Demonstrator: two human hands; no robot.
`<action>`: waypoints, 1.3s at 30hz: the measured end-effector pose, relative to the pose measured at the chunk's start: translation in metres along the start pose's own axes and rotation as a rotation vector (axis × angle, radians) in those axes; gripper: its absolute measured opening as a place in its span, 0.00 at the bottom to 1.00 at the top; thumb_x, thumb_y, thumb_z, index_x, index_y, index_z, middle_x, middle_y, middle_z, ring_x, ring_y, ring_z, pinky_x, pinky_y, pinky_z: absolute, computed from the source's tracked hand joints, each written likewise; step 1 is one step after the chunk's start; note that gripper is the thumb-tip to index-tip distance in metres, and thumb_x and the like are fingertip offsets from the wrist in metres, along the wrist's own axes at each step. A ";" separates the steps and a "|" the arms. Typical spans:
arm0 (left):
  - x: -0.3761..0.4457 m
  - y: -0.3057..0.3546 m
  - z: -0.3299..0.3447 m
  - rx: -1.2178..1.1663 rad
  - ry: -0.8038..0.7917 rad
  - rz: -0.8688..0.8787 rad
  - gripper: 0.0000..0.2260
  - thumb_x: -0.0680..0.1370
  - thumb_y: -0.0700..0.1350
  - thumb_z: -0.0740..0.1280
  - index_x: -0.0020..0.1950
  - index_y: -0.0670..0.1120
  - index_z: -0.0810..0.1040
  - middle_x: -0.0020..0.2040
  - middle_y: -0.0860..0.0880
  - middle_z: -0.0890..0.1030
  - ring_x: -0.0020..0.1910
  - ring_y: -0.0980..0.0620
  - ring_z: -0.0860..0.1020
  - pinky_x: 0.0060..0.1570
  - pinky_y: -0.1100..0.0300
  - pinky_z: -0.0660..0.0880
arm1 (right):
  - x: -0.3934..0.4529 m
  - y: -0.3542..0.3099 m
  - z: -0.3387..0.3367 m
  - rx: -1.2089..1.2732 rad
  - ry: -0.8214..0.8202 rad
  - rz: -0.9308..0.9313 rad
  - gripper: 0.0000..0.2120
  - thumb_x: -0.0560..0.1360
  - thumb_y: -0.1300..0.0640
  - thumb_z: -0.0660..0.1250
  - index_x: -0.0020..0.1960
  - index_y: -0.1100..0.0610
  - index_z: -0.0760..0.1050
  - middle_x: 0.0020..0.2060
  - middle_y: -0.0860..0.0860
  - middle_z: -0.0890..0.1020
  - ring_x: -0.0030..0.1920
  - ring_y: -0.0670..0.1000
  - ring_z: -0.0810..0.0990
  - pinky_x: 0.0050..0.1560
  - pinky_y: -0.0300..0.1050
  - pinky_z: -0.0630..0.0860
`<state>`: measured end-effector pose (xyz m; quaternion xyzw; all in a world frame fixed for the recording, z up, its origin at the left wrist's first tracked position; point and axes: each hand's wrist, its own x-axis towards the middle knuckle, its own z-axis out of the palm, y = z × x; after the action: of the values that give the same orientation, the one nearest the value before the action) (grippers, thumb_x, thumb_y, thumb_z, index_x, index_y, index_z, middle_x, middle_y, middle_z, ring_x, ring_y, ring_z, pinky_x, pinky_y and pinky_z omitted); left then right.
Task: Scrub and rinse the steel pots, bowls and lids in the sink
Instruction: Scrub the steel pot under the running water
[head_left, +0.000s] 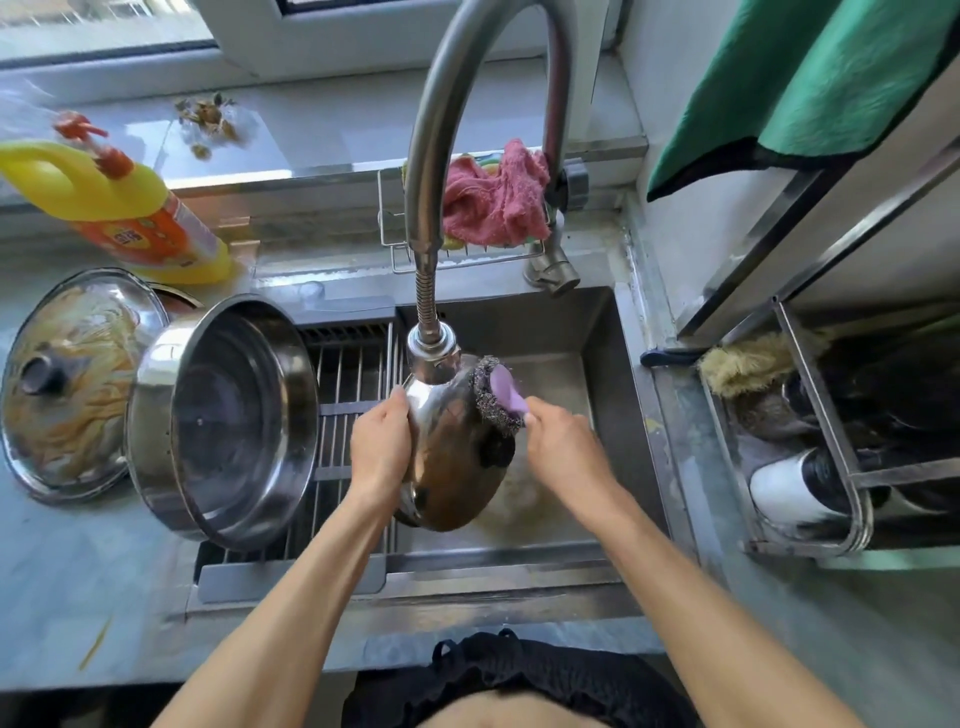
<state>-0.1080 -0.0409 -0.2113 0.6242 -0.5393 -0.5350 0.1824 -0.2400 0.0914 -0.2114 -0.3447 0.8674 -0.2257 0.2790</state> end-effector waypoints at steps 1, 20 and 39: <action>-0.007 -0.003 0.004 0.023 0.013 0.052 0.23 0.84 0.52 0.59 0.31 0.46 0.69 0.32 0.48 0.74 0.36 0.50 0.70 0.38 0.54 0.65 | -0.005 -0.002 0.006 0.032 -0.010 0.035 0.12 0.82 0.55 0.55 0.61 0.47 0.73 0.44 0.58 0.81 0.47 0.62 0.79 0.41 0.50 0.73; -0.042 -0.002 0.022 -0.377 0.209 -0.101 0.23 0.82 0.55 0.62 0.29 0.49 0.75 0.30 0.53 0.77 0.35 0.51 0.75 0.42 0.54 0.73 | -0.045 -0.034 0.004 0.118 0.113 -0.019 0.12 0.83 0.53 0.55 0.64 0.47 0.71 0.44 0.60 0.82 0.47 0.64 0.80 0.38 0.50 0.70; -0.038 0.005 0.014 -0.653 0.210 -0.320 0.21 0.80 0.54 0.66 0.28 0.51 0.67 0.30 0.51 0.75 0.33 0.50 0.75 0.40 0.55 0.77 | -0.058 -0.004 0.001 -0.062 -0.047 -0.143 0.16 0.83 0.54 0.56 0.68 0.40 0.67 0.36 0.53 0.79 0.36 0.59 0.79 0.32 0.49 0.70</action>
<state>-0.1164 -0.0046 -0.1942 0.6612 -0.2143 -0.6335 0.3399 -0.2026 0.1307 -0.1904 -0.4197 0.8402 -0.2100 0.2717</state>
